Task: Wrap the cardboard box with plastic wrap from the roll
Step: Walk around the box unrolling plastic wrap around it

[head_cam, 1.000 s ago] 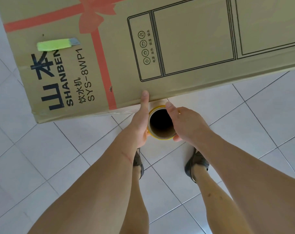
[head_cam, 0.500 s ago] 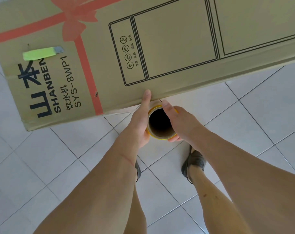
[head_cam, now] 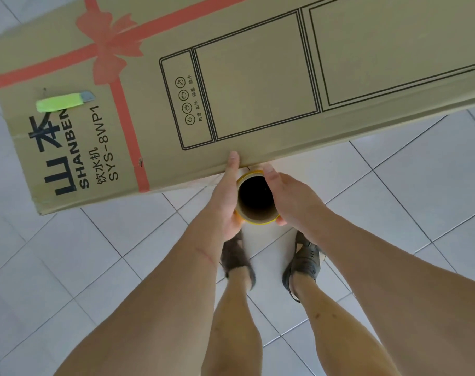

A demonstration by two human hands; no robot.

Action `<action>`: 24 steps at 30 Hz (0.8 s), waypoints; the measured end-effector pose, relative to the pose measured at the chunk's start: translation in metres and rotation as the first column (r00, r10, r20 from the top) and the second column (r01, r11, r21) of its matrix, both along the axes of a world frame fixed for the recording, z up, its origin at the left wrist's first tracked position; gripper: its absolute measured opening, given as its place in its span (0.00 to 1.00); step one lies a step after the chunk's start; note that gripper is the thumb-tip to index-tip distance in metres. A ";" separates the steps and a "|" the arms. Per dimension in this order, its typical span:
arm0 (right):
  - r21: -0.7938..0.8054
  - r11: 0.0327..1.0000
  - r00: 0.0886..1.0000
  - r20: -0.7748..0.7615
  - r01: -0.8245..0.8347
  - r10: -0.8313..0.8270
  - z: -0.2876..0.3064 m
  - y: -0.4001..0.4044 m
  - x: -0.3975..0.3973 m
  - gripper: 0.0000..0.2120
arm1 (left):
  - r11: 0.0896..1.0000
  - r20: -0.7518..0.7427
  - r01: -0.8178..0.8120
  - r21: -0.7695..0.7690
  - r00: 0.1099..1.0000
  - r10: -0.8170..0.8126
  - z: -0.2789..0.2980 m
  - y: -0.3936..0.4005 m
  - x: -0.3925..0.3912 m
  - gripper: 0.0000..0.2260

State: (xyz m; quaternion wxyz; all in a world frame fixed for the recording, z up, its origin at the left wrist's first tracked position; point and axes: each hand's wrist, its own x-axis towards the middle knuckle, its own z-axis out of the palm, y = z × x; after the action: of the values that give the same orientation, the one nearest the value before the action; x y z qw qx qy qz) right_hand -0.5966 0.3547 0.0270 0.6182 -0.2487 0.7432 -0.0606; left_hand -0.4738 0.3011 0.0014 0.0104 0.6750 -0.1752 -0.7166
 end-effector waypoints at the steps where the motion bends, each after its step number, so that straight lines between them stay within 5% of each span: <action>1: -0.030 0.996 0.995 -0.058 -0.079 0.077 0.002 0.001 -0.002 0.25 | 0.999 -0.038 -0.015 0.049 0.999 0.017 -0.003 0.004 -0.002 0.40; 5: 0.041 0.998 0.981 -0.187 -0.037 0.044 -0.005 0.005 -0.017 0.34 | 0.995 -0.047 0.030 0.093 0.999 -0.025 -0.005 0.010 -0.012 0.44; 8: 0.112 0.984 0.991 -0.018 0.136 -0.135 -0.004 0.006 -0.016 0.40 | 0.997 0.057 0.080 -0.021 0.995 -0.078 -0.012 0.003 -0.016 0.33; 10: 0.120 0.963 0.967 0.043 0.243 -0.250 -0.004 0.009 -0.016 0.41 | 0.998 -0.015 0.068 0.007 0.998 -0.068 -0.012 -0.001 -0.018 0.39; 16: 0.101 0.995 0.981 -0.192 0.008 0.011 -0.005 0.017 -0.030 0.38 | 0.987 -0.098 0.105 0.122 0.991 -0.093 -0.012 0.008 -0.027 0.46; 21: 0.164 0.954 0.967 0.003 0.252 -0.256 -0.002 0.011 -0.038 0.40 | 0.994 -0.027 0.098 0.044 0.995 -0.097 -0.013 0.005 -0.037 0.42; 24: 0.100 0.974 0.979 -0.035 0.203 -0.201 -0.003 0.013 -0.052 0.37 | 0.995 -0.062 0.076 0.058 0.995 -0.073 -0.010 0.004 -0.049 0.40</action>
State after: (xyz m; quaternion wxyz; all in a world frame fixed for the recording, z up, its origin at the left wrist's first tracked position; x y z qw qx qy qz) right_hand -0.6485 0.3673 0.0241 0.6116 -0.1405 0.7743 -0.0817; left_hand -0.5228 0.3055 -0.0084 -0.0314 0.6462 -0.1782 -0.7414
